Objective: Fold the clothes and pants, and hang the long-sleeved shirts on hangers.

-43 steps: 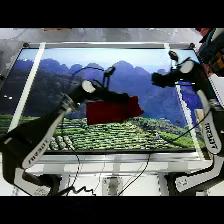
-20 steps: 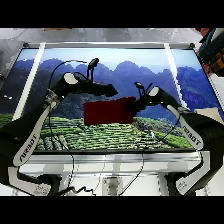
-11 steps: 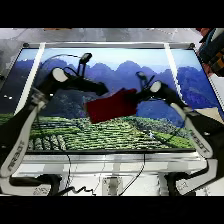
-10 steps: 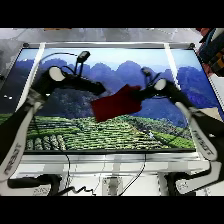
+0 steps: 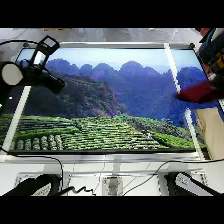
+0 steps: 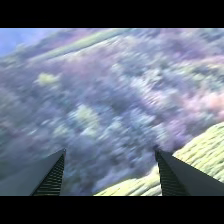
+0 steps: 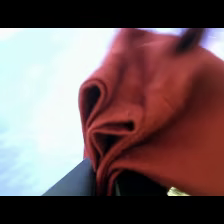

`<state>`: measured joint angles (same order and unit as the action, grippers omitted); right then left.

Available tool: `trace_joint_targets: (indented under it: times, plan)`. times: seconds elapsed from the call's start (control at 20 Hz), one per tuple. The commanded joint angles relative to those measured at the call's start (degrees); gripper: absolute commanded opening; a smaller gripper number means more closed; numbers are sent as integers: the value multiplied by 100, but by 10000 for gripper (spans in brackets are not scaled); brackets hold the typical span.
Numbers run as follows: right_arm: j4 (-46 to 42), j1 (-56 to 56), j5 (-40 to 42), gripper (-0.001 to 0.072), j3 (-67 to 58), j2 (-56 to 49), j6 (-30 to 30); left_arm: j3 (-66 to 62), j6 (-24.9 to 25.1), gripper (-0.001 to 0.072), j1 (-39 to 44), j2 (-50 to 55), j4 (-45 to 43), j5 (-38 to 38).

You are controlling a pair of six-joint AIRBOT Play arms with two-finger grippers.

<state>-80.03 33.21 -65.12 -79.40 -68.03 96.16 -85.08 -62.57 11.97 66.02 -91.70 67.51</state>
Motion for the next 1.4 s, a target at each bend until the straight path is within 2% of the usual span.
trace_joint_targets:
  times: [0.0,0.25,0.3,0.35,0.4,0.45,0.5,0.6,0.65,0.7,0.8,0.85,0.9,1.15,1.35]
  plan:
    - [-693,1545,-1178,9,-4,361,393,-2,-2,603,-52,-181,-260,114]
    - [-962,2977,-2282,12,251,358,363,-2,-2,604,-52,-179,-260,114]
    - [-964,3143,-2317,80,310,358,363,-2,-2,604,-52,-179,-258,114]
    - [-962,3268,-2343,289,363,358,363,-2,-2,604,-52,-179,-260,114]
    - [-957,3335,-2354,541,387,356,363,-2,-2,604,-52,-179,-260,114]
    - [-955,3333,-2330,679,387,356,361,-2,-2,604,-52,-179,-260,114]
    - [-918,3309,-2284,687,387,356,352,-2,-2,604,-52,-179,-260,114]
    - [-820,3230,-2138,658,387,354,315,-2,-2,604,-52,-179,-260,114]
    - [-811,3128,-2061,556,387,343,310,-2,-2,604,-52,-179,-260,114]
    - [-730,2966,-2020,408,387,315,293,-2,-2,604,-52,-179,-260,114]
    - [-450,2457,-1851,226,387,249,81,-2,-2,604,-52,-179,-260,114]
    - [-350,2048,-1692,69,387,236,-74,-2,-2,604,-52,-179,-260,116]
    - [-354,1561,-1491,10,387,236,-140,-2,-2,604,-52,-179,-260,114]
    - [-422,-1290,-289,10,387,238,-603,-2,-2,604,-52,-179,-260,114]
    - [-490,-3049,885,10,387,236,-649,-2,-2,604,-52,-179,-260,114]
